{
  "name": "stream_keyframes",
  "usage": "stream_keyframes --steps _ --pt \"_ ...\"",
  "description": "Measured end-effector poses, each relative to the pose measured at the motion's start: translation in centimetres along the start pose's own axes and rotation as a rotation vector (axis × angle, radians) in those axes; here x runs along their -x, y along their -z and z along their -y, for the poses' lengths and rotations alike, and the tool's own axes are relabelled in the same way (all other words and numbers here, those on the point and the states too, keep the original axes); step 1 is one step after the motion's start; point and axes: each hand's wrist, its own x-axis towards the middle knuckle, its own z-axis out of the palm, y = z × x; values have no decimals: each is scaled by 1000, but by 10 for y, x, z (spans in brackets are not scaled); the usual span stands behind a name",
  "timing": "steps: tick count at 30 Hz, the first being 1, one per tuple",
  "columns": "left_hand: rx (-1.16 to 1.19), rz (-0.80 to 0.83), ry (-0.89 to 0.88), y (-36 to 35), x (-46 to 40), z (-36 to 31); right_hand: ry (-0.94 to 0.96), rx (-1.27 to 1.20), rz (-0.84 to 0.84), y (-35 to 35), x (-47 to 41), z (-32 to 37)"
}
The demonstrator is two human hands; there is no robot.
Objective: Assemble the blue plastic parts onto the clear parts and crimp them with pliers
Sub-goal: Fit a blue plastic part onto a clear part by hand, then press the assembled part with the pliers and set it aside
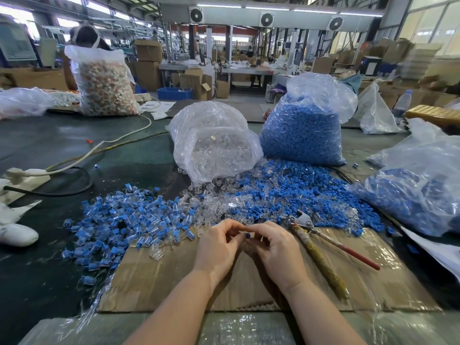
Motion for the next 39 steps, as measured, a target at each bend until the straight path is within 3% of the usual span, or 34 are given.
stream_keyframes --steps 39 --pt "20 6 -9 0 -1 0 0 52 22 -1 -1 1"
